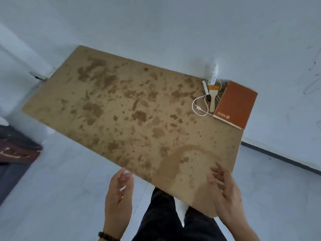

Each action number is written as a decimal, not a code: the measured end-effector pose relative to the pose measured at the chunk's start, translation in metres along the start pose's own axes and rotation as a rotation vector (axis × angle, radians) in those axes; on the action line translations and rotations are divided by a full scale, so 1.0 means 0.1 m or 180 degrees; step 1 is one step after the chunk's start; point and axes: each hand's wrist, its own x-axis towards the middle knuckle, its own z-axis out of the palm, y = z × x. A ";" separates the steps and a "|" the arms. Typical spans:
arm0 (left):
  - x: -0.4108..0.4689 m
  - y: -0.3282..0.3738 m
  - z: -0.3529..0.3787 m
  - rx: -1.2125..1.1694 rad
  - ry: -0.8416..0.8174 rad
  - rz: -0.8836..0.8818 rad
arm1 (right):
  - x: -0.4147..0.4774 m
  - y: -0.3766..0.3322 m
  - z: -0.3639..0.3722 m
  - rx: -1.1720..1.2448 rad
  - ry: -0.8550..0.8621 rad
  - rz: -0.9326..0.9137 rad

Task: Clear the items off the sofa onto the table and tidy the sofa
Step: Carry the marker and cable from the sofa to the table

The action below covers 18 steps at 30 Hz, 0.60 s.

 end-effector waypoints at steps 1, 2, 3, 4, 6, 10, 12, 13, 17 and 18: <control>-0.17 -0.15 -0.14 0.0037 0.0102 -0.0051 | -0.07 0.03 0.07 -0.0017 -0.0187 -0.0005; -0.33 -0.26 -0.30 0.0082 0.0217 -0.0077 | -0.14 0.03 0.15 -0.0048 -0.0356 -0.0030; -0.47 -0.33 -0.47 0.0096 0.0396 -0.0085 | -0.21 -0.02 0.23 -0.0086 -0.0512 -0.0115; -0.58 -0.38 -0.65 0.0078 0.0629 -0.0096 | -0.26 -0.10 0.33 -0.0132 -0.0648 -0.0237; -0.78 -0.48 -1.00 -0.0040 0.1095 -0.0087 | -0.36 -0.35 0.55 -0.0221 -0.0922 -0.0514; -1.22 -0.84 -1.64 -0.0246 0.1847 -0.0030 | -0.69 -0.89 1.11 -0.0367 -0.1620 -0.1142; -1.43 -1.10 -1.95 -0.0335 0.2147 -0.0066 | -0.96 -1.08 1.50 -0.0384 -0.1895 -0.1369; -1.54 -1.25 -2.10 -0.0400 0.2290 -0.0096 | -1.12 -1.14 1.70 -0.0379 -0.2017 -0.1464; -2.04 -1.86 -2.82 -0.0710 0.2737 -0.0303 | -1.93 -1.27 2.59 -0.0591 -0.2510 -0.1823; -2.15 -2.02 -3.01 -0.0763 0.2819 -0.0360 | -2.15 -1.29 2.81 -0.0646 -0.2633 -0.1894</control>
